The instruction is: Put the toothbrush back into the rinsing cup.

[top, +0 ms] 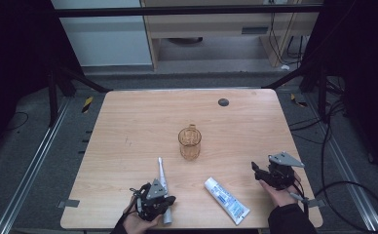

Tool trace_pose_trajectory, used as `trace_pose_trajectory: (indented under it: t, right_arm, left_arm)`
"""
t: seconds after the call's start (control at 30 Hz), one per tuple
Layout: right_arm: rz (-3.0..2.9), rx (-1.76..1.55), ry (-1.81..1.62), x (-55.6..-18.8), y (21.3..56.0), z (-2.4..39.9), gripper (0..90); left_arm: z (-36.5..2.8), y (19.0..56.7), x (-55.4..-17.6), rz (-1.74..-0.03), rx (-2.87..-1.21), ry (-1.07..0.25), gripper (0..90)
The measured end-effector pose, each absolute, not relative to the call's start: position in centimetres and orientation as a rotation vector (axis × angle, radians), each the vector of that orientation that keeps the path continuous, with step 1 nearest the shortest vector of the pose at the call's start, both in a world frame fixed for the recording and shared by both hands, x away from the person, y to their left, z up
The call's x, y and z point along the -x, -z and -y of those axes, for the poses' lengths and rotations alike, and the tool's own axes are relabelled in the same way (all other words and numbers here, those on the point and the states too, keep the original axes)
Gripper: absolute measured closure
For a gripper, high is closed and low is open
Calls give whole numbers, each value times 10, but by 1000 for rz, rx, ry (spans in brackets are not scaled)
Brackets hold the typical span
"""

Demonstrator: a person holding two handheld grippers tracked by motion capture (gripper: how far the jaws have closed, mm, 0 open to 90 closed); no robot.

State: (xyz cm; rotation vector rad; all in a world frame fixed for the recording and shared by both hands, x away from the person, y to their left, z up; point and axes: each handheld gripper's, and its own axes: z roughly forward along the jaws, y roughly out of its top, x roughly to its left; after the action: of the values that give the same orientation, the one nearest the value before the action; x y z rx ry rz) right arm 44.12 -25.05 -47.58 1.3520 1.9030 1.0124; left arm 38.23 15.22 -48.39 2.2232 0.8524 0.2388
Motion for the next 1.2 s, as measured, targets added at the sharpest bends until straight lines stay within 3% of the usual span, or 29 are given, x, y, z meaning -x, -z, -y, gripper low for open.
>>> trace_pose_trajectory:
  t: [0.77, 1.2]
  right_arm:
    - [-1909, -1358, -1011, -441, 476, 250, 310]
    - [-1913, -1353, -1007, -442, 477, 249, 310]
  left_arm:
    - [-162, 481, -382, -875, -2198, -241, 896]
    - [-195, 464, -408, -996, -2052, -371, 897]
